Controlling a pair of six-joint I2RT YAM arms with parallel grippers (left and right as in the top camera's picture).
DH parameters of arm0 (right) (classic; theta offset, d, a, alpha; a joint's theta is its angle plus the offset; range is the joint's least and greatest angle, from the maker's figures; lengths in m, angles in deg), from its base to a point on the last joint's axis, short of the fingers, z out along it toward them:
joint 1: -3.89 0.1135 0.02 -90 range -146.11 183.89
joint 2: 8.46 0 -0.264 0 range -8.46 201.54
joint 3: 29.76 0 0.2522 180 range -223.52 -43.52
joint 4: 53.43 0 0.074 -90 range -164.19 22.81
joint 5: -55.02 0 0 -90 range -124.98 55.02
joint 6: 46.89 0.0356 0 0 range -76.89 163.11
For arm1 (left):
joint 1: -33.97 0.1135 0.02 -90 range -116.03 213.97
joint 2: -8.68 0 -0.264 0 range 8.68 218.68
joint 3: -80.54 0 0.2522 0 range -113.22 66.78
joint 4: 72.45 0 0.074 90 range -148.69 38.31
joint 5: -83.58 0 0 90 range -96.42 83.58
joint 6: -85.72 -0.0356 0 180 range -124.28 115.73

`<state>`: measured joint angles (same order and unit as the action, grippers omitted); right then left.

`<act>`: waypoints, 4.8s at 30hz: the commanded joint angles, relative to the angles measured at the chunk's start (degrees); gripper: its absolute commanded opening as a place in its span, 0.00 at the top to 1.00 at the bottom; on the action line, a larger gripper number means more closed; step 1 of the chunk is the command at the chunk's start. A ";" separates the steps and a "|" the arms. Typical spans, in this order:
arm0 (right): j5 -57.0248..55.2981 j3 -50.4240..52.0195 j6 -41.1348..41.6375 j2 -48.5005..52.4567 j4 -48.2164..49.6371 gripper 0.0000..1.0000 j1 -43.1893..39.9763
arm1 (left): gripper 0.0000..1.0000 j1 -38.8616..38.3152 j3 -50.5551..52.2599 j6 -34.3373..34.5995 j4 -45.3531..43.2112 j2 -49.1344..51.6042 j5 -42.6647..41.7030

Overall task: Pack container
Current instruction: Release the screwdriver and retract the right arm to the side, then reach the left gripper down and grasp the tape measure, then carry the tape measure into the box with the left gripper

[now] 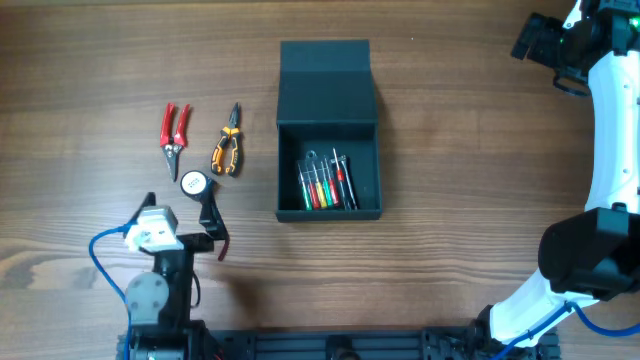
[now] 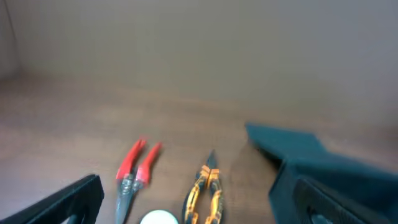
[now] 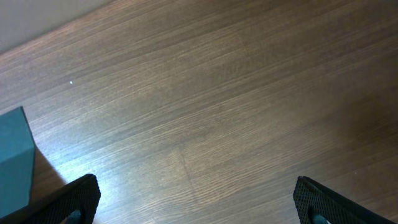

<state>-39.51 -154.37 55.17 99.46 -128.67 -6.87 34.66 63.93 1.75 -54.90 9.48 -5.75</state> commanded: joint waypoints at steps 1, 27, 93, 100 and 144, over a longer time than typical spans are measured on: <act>0.68 -1.38 -0.72 -0.50 0.22 0.00 0.24 | 0.00 -0.48 -2.05 -1.27 -4.37 -0.33 -4.72; 0.68 -1.38 -0.70 -0.50 0.22 0.00 0.24 | 0.00 -0.48 -73.46 -15.58 58.77 88.72 -10.03; 0.68 -1.38 -0.72 -0.50 0.22 0.00 0.24 | 0.60 4.04 -52.54 -31.12 33.22 104.08 -4.70; 0.68 -1.38 -0.72 -0.50 0.22 0.00 0.24 | 0.58 4.04 -52.70 -29.38 33.77 103.54 -4.42; 0.68 -1.38 -0.72 -0.50 0.22 0.00 0.24 | 0.73 -27.61 -70.51 -9.75 30.16 88.11 -16.35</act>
<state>-39.07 -154.63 55.14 99.46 -128.45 -6.87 7.08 -5.33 -9.38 -24.02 93.02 -20.49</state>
